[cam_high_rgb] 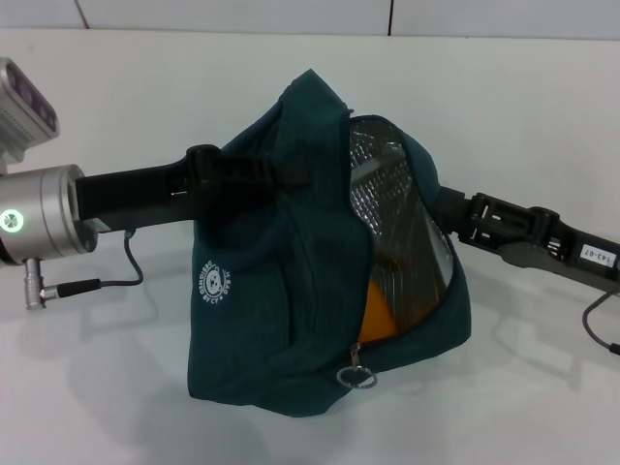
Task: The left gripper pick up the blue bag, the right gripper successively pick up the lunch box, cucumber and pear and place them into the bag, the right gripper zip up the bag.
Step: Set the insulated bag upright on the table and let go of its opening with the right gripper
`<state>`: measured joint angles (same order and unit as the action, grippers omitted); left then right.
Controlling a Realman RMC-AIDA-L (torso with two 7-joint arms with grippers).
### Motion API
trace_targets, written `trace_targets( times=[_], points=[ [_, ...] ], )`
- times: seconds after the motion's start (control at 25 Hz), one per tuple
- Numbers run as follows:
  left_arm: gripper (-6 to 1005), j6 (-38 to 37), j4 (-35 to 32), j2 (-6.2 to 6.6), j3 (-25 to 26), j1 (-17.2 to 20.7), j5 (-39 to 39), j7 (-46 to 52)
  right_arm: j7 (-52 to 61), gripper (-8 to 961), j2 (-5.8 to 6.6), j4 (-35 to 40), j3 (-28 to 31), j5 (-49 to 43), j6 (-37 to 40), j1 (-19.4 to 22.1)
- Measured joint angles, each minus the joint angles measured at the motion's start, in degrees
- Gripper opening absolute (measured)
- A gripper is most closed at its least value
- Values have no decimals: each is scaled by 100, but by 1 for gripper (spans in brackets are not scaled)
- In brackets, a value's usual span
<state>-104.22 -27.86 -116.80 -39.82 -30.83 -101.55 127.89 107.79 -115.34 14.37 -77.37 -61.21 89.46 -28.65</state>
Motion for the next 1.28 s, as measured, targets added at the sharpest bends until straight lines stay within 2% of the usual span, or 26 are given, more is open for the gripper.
trace_targets(
  times=[0.2,0.36,0.72,0.96,1.28],
  points=[
    [36,-1,0,0,0,3,0,-1,91,643,34,-33,-39,-3,-228,79],
    [37,-2,0,-12,1,-5,-13,-1,97,642,11,-33,-73,-68,-372,58],
    [37,-2,0,-35,1,-14,-75,-1,97,634,-2,28,-112,-150,-280,-29],
    [37,-2,0,-34,0,-1,-84,-8,-29,559,24,47,-198,-231,-314,-37],
    [37,-1,0,-28,-8,3,-94,-42,-51,343,13,48,-200,-234,-314,-36]
  ],
)
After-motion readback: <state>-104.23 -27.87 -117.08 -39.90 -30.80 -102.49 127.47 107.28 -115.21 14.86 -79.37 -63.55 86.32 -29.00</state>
